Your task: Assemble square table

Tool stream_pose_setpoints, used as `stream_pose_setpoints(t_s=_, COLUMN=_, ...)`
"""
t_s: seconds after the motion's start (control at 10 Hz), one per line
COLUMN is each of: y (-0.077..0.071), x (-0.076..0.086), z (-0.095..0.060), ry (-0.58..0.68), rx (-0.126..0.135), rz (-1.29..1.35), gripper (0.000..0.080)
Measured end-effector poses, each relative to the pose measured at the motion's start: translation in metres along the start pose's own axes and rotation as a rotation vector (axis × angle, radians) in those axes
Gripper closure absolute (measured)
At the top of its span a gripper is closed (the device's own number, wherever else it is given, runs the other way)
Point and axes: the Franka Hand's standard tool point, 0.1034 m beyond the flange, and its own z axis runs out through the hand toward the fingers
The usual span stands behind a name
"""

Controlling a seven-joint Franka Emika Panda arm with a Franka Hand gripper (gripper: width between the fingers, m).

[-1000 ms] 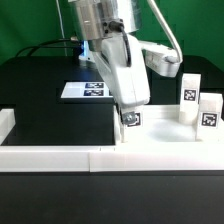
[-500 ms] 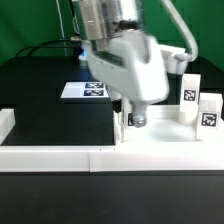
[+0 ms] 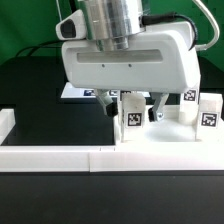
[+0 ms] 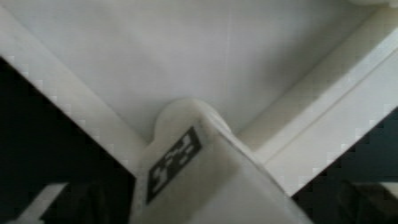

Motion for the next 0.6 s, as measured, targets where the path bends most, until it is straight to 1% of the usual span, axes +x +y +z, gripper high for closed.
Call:
stream_pose_setpoints(t_s=0.1, y=-0.0015, x=0.0014, z=-0.0026, ry=0.009, rx=-0.012, rz=-0.25, gripper=0.0151)
stream_pose_setpoints(t_s=0.2, y=-0.0006, x=0.0012, z=-0.0016, ry=0.006, rx=-0.011, rz=-0.381, gripper=0.0151)
stream_pose_setpoints(t_s=0.3, y=-0.0003, x=0.0008, z=-0.0012, ry=0.005, rx=-0.011, rz=-0.367, gripper=0.0151)
stream_pose_setpoints(t_s=0.4, y=-0.0003, x=0.0007, z=-0.001, ry=0.005, rx=-0.011, rz=-0.343, gripper=0.0197)
stream_pose_setpoints(t_s=0.5, y=0.0, x=0.0006, z=-0.0007, ry=0.005, rx=-0.012, rz=-0.343, gripper=0.0197)
stream_pose_setpoints(t_s=0.6, y=0.0001, x=0.0005, z=-0.0003, ry=0.004, rx=-0.012, rz=-0.337, gripper=0.0372)
